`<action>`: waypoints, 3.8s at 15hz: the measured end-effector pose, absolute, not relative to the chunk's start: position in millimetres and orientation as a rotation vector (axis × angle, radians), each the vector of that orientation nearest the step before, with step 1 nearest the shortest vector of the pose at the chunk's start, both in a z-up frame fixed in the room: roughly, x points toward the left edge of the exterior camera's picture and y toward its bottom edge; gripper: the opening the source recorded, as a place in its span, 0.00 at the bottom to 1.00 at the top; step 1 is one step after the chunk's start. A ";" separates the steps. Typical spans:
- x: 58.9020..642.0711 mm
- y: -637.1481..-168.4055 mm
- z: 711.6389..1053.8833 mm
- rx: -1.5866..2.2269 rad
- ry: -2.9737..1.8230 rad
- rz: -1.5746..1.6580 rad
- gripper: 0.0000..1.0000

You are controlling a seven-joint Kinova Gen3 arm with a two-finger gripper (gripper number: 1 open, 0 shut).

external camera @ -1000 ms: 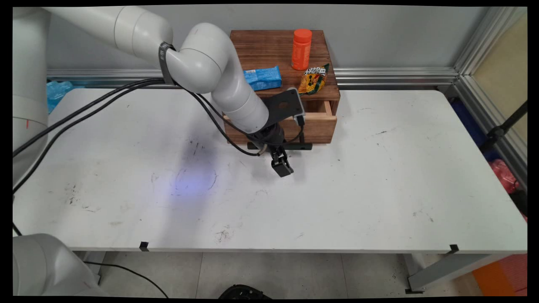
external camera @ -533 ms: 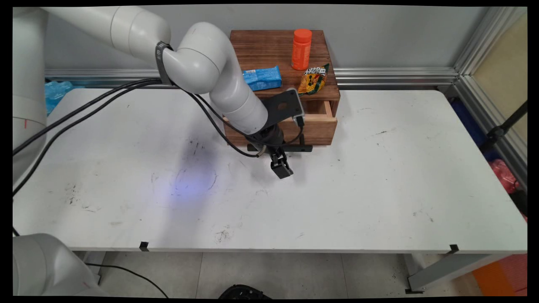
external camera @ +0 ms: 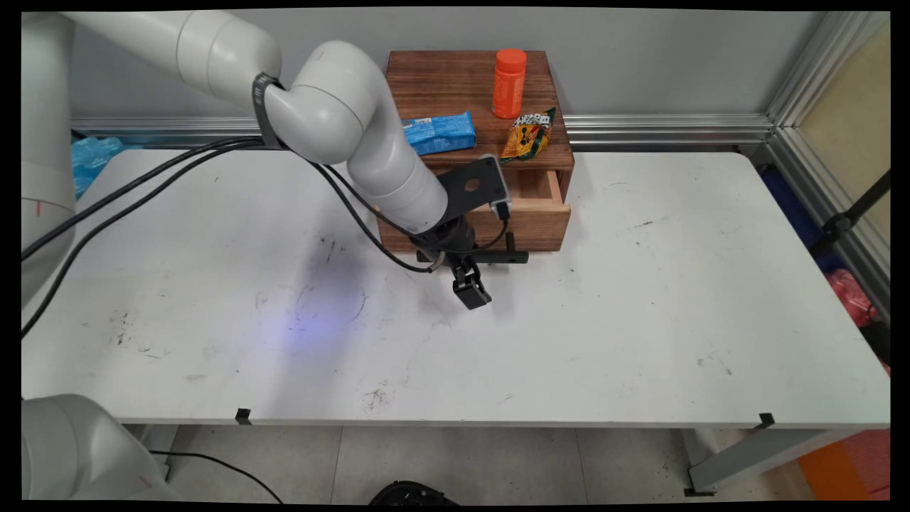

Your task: Open the drawer

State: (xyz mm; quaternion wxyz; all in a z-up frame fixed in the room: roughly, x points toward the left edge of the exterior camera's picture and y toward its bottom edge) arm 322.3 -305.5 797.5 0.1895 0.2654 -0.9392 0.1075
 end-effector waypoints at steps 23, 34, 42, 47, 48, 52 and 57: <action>305.9 -252.2 791.8 0.772 -2.663 0.222 1.00; 286.9 -229.2 788.5 0.814 -2.656 0.235 1.00; 273.0 -211.0 791.2 0.834 -2.653 0.218 1.00; 266.9 -198.2 793.0 0.848 -2.654 0.198 1.00; 265.7 -195.4 793.3 0.850 -2.654 0.193 1.00; 263.1 -187.7 794.1 0.858 -2.656 0.178 1.00; 261.2 -177.1 795.2 0.864 -2.662 0.156 1.00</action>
